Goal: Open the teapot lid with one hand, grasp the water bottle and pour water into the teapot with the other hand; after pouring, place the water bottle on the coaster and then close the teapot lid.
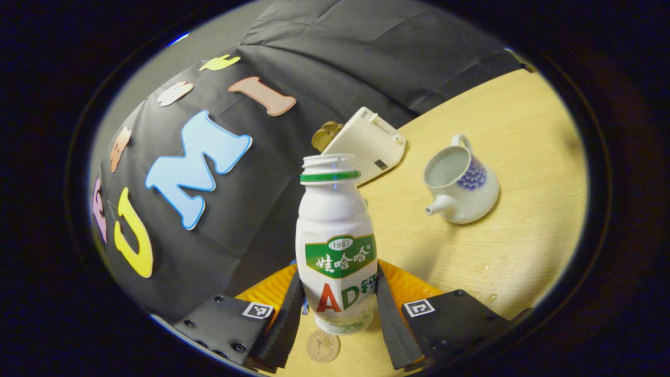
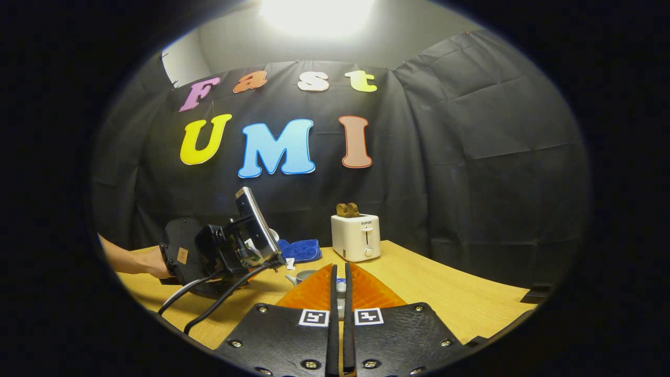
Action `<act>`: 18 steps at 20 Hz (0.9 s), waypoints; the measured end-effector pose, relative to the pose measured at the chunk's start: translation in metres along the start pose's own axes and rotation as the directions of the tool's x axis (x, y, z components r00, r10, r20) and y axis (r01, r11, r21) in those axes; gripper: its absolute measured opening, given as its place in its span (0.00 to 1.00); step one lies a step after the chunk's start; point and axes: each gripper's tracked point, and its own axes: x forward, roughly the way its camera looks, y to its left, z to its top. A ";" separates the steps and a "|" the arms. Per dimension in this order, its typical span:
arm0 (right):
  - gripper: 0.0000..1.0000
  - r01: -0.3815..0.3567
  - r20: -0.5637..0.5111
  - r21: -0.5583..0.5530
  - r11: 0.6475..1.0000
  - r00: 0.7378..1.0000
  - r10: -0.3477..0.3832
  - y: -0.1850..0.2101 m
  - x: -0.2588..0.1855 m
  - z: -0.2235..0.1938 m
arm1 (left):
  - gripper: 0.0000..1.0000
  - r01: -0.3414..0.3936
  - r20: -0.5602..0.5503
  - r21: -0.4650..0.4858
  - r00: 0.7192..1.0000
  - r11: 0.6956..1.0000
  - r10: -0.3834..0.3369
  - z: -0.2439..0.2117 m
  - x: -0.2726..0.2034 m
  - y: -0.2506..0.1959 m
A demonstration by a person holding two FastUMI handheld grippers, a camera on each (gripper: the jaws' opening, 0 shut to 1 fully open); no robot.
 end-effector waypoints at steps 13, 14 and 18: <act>0.03 0.017 -0.005 0.004 1.000 1.000 -0.017 -0.009 0.000 -0.004 | 0.80 -0.026 0.002 0.401 1.000 0.916 0.028 0.021 0.019 0.005; 0.03 0.019 -0.006 0.003 1.000 1.000 -0.019 -0.010 0.000 -0.004 | 0.80 -0.028 0.004 0.423 1.000 0.906 0.029 0.022 0.020 0.006; 0.03 0.022 -0.011 0.007 1.000 1.000 -0.022 -0.011 0.000 -0.006 | 0.80 -0.032 0.004 0.499 0.999 0.866 0.035 0.026 0.023 0.009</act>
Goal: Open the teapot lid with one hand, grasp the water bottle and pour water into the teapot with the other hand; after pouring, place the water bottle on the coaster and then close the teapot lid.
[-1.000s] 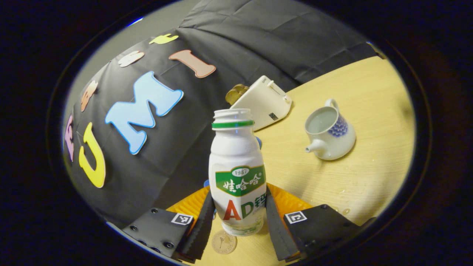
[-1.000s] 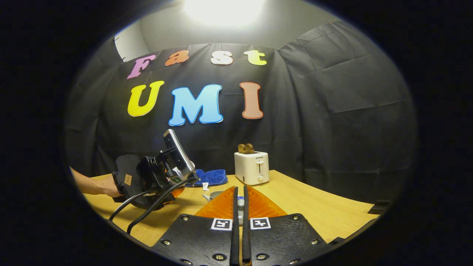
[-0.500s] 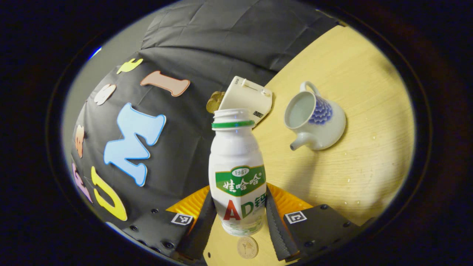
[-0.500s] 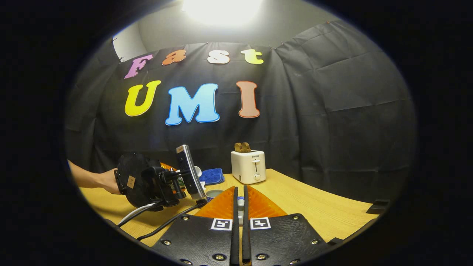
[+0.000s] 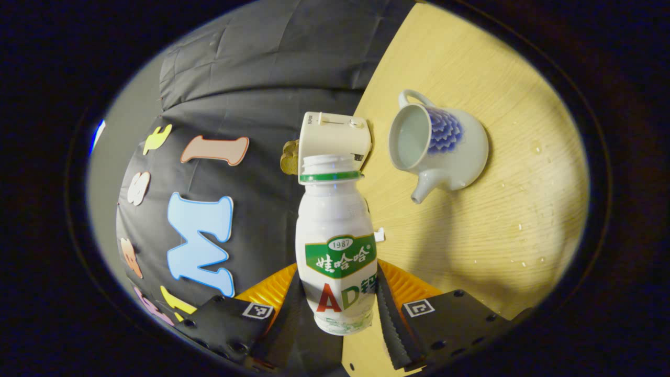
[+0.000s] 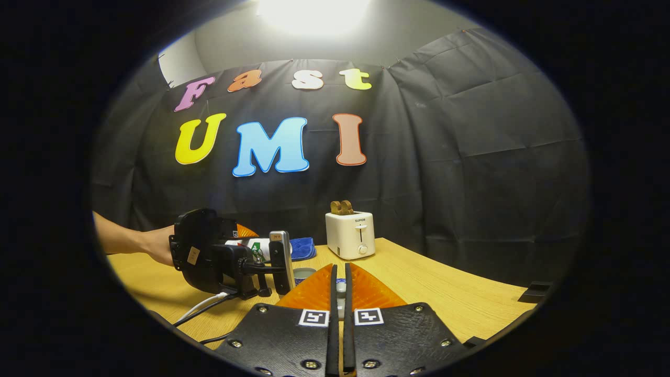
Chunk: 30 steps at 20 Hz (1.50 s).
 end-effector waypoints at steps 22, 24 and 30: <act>0.03 0.004 -0.006 0.008 1.000 1.000 -0.004 -0.006 0.002 -0.004 | 0.80 -0.052 0.021 0.289 0.999 0.956 0.048 0.011 0.001 0.026; 0.03 0.005 -0.006 0.009 1.000 1.000 -0.005 -0.006 0.002 -0.003 | 0.80 -0.055 0.023 0.296 0.998 0.954 0.051 0.012 0.000 0.026; 0.03 0.001 -0.008 0.004 1.000 1.000 -0.001 -0.006 0.002 -0.004 | 0.80 -0.060 0.029 0.332 0.998 0.941 0.053 0.014 0.000 0.030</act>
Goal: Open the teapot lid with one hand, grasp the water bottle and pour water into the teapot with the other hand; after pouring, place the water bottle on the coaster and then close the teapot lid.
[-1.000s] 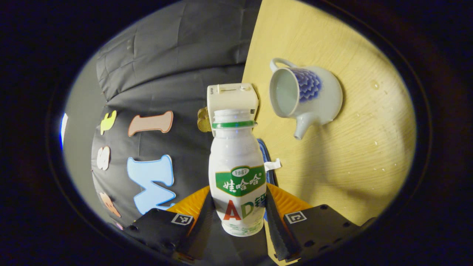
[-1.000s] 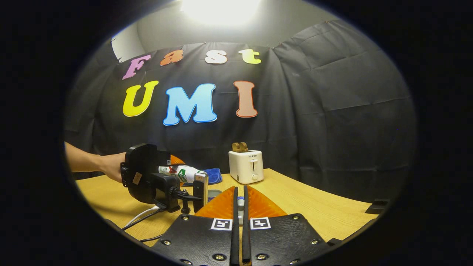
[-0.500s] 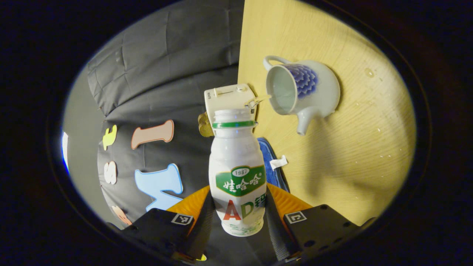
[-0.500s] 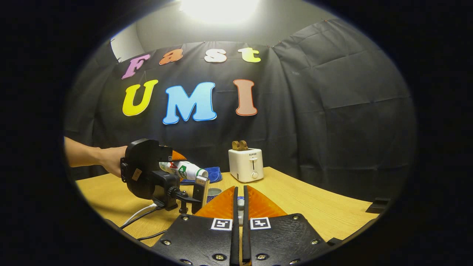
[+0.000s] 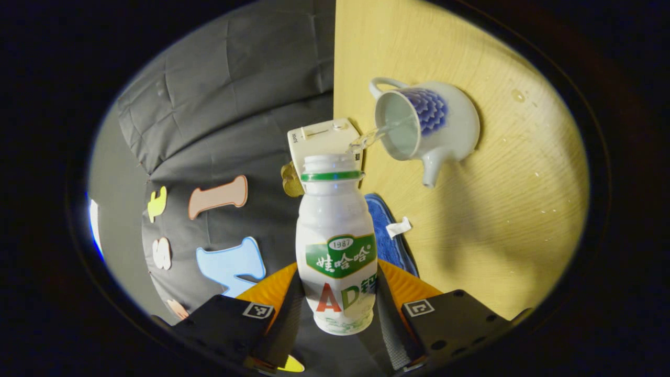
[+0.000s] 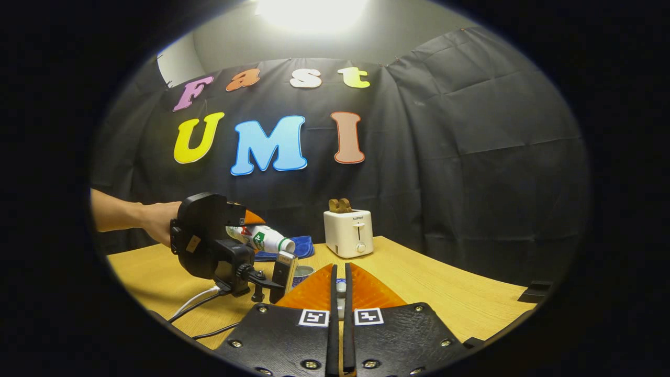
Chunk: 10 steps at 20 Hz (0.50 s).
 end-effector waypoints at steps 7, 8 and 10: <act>0.03 0.004 0.002 0.002 1.000 1.000 -0.004 -0.003 0.000 0.000 | 0.80 0.012 0.003 0.043 1.000 0.999 -0.012 0.001 -0.001 0.003; 0.03 0.003 0.000 0.002 1.000 1.000 -0.003 -0.003 0.001 0.000 | 0.80 0.006 0.006 0.047 1.000 0.999 -0.006 0.001 -0.001 0.004; 0.03 0.002 -0.004 0.002 1.000 1.000 -0.002 -0.002 0.000 -0.001 | 0.70 0.000 0.010 0.047 1.000 0.999 0.000 0.002 0.000 0.003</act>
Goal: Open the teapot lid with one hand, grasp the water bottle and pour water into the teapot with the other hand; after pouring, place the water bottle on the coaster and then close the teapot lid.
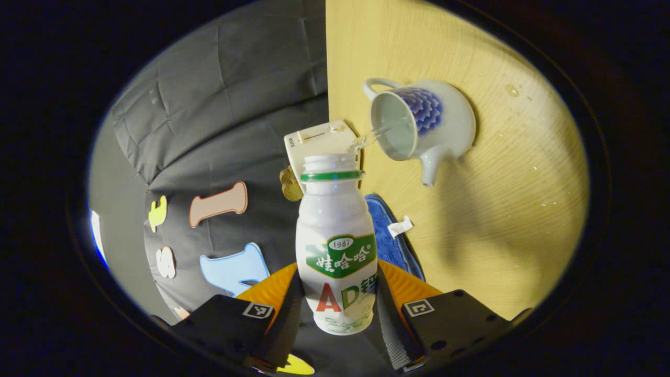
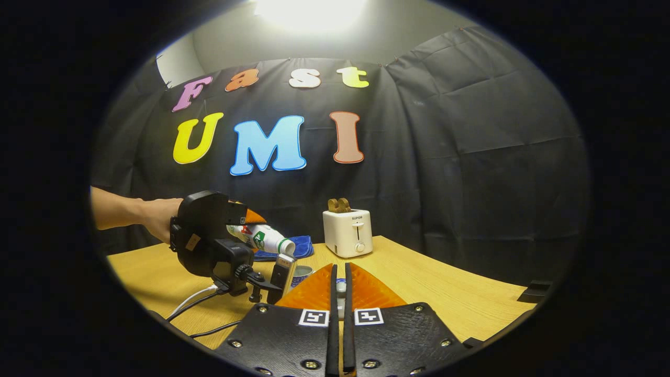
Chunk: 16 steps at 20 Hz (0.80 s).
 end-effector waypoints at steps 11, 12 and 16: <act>0.03 -0.013 -0.001 -0.019 1.000 1.000 0.013 0.005 -0.002 0.000 | 0.76 -0.018 0.010 0.086 1.000 0.996 0.017 0.003 -0.002 0.011; 0.04 -0.014 0.000 -0.022 1.000 1.000 0.014 0.006 -0.002 0.000 | 0.80 -0.025 0.016 0.091 1.000 0.996 0.024 0.004 -0.002 0.010; 0.03 -0.012 0.002 -0.021 1.000 1.000 0.012 0.004 -0.003 0.001 | 0.71 -0.038 0.024 0.115 0.999 0.993 0.036 0.005 -0.002 0.013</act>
